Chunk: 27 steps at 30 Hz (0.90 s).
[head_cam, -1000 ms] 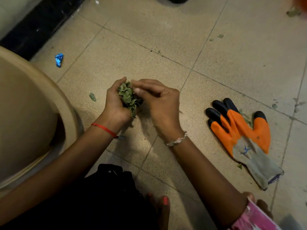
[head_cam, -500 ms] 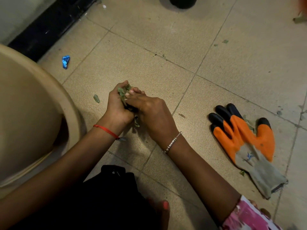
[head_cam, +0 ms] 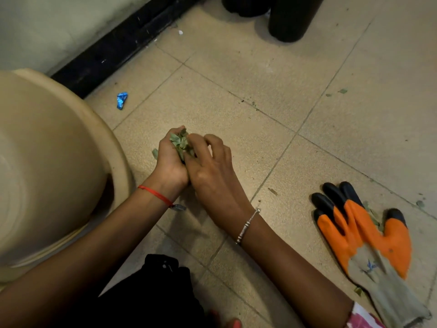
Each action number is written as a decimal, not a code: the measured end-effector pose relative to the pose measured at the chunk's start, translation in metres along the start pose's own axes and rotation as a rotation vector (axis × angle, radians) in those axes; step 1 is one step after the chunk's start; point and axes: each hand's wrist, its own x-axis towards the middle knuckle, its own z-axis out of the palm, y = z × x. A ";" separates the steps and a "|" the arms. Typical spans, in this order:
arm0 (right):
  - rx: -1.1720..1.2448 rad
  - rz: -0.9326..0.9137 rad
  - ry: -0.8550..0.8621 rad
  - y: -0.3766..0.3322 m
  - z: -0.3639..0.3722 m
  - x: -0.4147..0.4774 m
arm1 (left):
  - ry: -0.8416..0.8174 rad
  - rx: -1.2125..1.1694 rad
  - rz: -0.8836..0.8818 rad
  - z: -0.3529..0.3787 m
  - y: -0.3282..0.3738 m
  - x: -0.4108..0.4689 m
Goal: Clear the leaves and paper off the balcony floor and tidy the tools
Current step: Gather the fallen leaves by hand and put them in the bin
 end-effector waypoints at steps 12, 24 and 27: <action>1.166 0.434 -0.065 0.038 0.009 0.089 | 0.086 -0.235 0.071 0.003 0.018 0.014; 0.287 -0.440 -0.506 0.010 0.126 0.180 | 0.145 -0.215 0.046 -0.017 0.017 -0.023; 0.367 -0.427 -0.363 0.013 0.128 0.167 | 0.141 -0.201 -0.020 -0.017 0.007 -0.027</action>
